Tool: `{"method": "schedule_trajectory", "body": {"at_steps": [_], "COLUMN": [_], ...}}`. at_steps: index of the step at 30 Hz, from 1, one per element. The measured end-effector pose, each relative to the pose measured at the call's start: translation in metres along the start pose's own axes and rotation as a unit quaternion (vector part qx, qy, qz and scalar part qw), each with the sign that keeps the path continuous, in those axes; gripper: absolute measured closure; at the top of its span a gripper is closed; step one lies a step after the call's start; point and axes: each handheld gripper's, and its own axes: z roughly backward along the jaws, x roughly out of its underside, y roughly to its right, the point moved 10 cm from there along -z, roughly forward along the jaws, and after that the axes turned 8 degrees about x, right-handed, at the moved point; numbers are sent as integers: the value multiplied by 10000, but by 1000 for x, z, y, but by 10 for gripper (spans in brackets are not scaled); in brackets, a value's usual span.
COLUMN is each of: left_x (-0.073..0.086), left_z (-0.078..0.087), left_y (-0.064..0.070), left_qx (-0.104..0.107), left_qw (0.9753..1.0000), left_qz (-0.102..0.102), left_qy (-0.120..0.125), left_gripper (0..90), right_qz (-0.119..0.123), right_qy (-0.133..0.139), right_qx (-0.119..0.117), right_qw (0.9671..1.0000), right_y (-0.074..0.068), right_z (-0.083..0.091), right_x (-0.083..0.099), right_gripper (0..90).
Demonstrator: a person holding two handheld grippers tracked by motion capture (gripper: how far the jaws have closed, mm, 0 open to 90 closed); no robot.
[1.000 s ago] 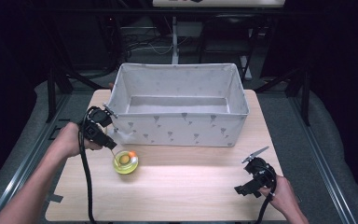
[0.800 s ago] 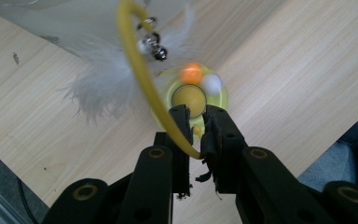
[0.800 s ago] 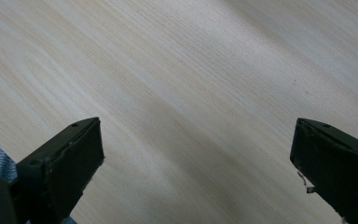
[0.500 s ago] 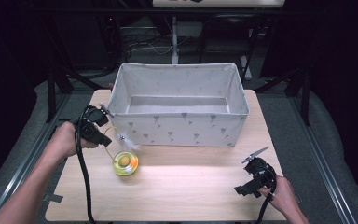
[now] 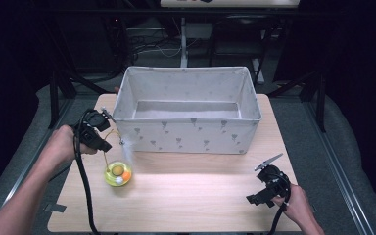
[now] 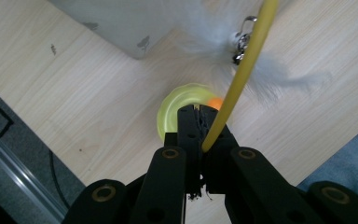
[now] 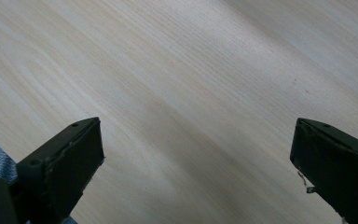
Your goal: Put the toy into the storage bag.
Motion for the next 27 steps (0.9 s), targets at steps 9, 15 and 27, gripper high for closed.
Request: {"method": "schedule_trajectory", "body": {"at_steps": [9, 15, 27], "left_x": [6, 6, 8], "left_z": [15, 23, 34], "left_y": [-17, -24, -42], "left_qx": [-24, -111, -271], "left_qw": [9998, 9997, 9988], "left_qz": [168, 233, 386], "left_qy": [77, 48, -106], "left_gripper": [880, 881, 881], "right_qz": [46, -27, 24], "right_qy": [-51, 78, 27], "right_qx": [38, 7, 18], "right_qw": [10000, 10000, 10000], "right_y": [1, -1, 0], "right_z": [0, 0, 0], "right_x": [1, -2, -1], "right_gripper": [22, 22, 23]}}
